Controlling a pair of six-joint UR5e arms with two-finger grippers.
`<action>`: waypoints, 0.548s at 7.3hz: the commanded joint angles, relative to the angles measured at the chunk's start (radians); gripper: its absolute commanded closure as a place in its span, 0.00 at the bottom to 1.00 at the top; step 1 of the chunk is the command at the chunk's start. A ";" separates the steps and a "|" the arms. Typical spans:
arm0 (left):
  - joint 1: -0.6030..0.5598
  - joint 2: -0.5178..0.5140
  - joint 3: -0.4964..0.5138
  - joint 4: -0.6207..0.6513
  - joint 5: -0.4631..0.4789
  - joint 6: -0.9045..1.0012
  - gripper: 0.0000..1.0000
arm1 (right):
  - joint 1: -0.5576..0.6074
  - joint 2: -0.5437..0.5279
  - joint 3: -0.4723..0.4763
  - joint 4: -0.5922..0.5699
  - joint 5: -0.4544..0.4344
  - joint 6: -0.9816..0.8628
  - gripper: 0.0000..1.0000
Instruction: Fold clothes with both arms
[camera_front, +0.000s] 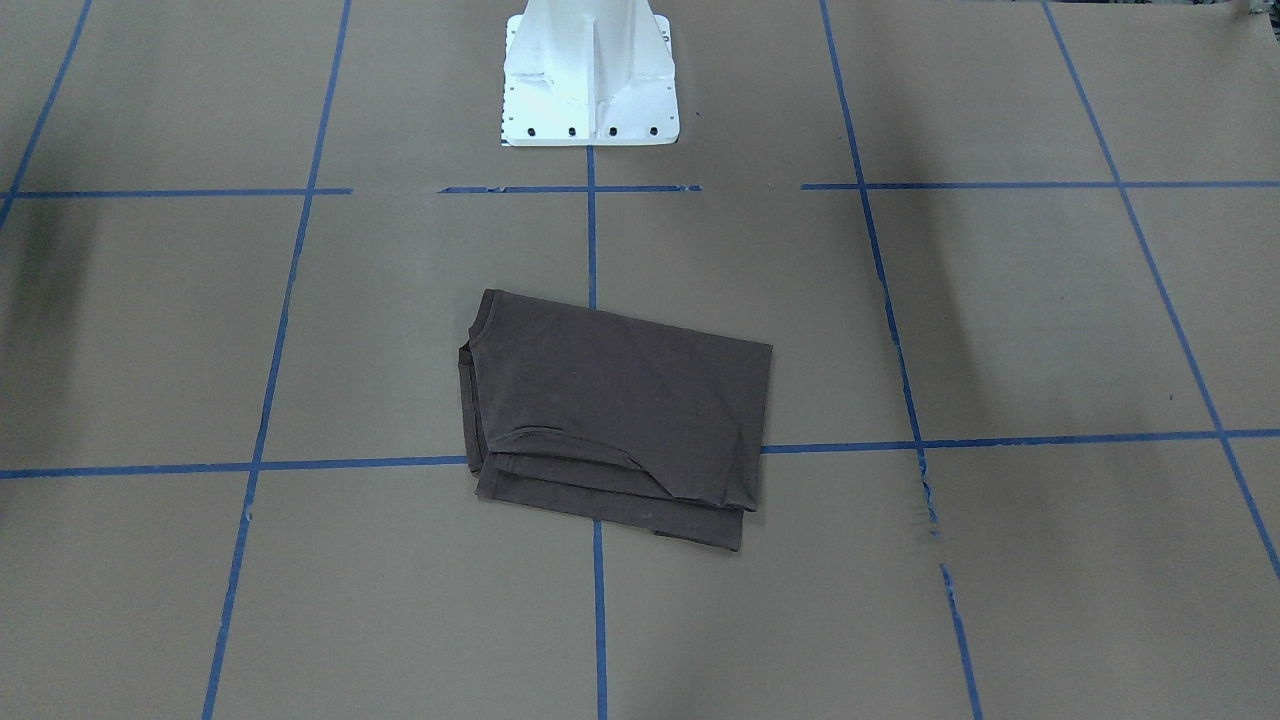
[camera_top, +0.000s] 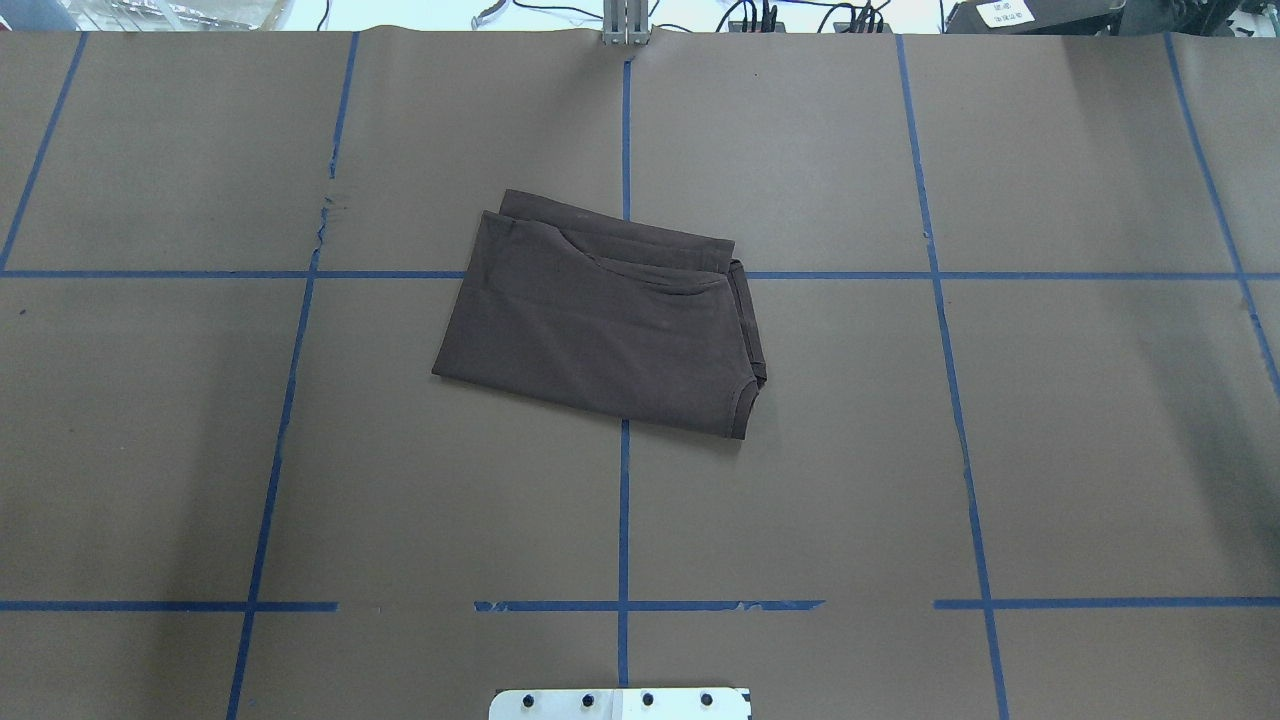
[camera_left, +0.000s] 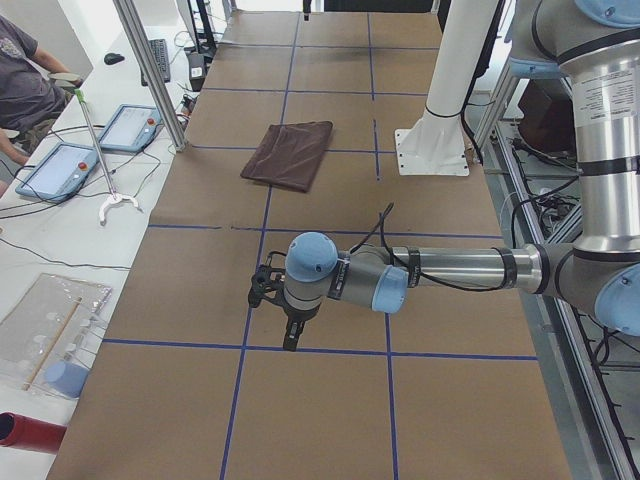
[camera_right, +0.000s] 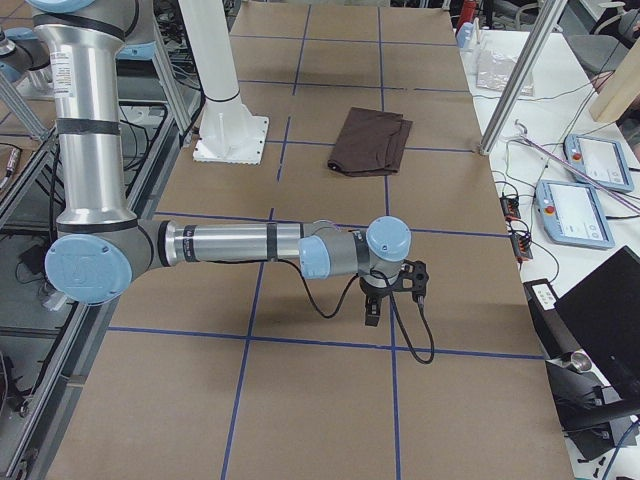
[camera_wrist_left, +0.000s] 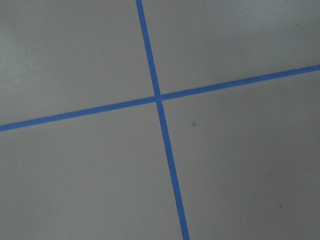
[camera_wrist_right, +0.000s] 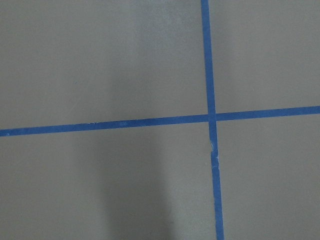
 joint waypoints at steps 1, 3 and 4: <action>0.002 0.003 -0.007 0.002 0.004 0.001 0.00 | 0.019 0.004 0.018 -0.075 0.001 -0.083 0.00; 0.004 -0.005 -0.020 0.011 0.010 0.002 0.00 | -0.013 0.003 0.024 -0.077 -0.011 -0.137 0.00; -0.001 -0.008 -0.023 0.017 0.003 0.002 0.00 | -0.029 -0.002 0.037 -0.077 -0.011 -0.149 0.00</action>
